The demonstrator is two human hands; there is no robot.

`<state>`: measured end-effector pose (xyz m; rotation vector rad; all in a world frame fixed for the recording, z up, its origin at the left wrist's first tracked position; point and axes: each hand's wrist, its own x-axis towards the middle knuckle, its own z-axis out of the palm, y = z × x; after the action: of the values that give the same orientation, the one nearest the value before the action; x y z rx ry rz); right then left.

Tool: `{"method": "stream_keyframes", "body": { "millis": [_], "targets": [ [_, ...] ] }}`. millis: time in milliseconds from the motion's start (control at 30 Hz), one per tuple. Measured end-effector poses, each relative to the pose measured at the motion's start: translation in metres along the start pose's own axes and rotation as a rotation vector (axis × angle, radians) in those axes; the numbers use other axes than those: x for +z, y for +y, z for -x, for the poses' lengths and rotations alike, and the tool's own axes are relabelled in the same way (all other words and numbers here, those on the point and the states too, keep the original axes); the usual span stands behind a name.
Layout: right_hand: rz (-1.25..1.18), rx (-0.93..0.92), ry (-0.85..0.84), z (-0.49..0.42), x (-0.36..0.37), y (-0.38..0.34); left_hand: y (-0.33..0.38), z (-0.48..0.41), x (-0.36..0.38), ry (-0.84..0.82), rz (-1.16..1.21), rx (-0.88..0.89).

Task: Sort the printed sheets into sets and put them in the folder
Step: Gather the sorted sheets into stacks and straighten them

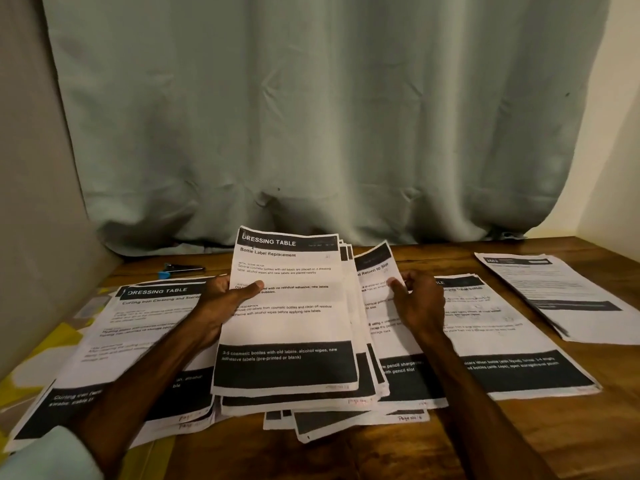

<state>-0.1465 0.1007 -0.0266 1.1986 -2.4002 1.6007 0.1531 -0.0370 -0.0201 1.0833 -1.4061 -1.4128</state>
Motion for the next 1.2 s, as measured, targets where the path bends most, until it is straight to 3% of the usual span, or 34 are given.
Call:
{"method": "stream_keyframes", "body": {
  "millis": [133, 233, 367, 567, 733, 833, 1033, 1100, 1200],
  "targets": [
    [0.059, -0.009, -0.238, -0.004, -0.005, 0.009, 0.001, 0.003, 0.002, -0.016, -0.031, -0.01],
    [0.136, -0.057, -0.274, -0.004, -0.008, 0.013, 0.003, 0.002, 0.004, -0.063, -0.044, -0.059],
    [0.045, -0.024, -0.101, -0.006, -0.013, 0.011, 0.004, 0.0, 0.004, -0.032, -0.026, -0.104],
    [-0.06, 0.04, 0.302, -0.012, -0.029, 0.008, 0.001, -0.002, 0.006, 0.025, -0.039, -0.103],
    [-0.194, 0.1, 0.476, -0.01, -0.034, 0.002, 0.002, 0.0, 0.011, 0.067, -0.123, 0.034],
    [-0.288, 0.166, 0.421, -0.007, -0.032, 0.003, 0.002, -0.001, 0.01, 0.115, -0.187, 0.126],
    [-0.291, 0.319, -0.021, -0.006, -0.018, 0.021, -0.002, 0.004, 0.012, 0.138, -0.274, 0.173],
    [-0.262, 0.333, -0.019, -0.007, -0.015, 0.021, -0.003, 0.004, 0.011, 0.141, -0.308, 0.173],
    [-0.286, 0.304, 0.126, -0.011, -0.02, 0.021, -0.005, 0.001, 0.009, 0.141, -0.318, 0.174]
  ]
}}
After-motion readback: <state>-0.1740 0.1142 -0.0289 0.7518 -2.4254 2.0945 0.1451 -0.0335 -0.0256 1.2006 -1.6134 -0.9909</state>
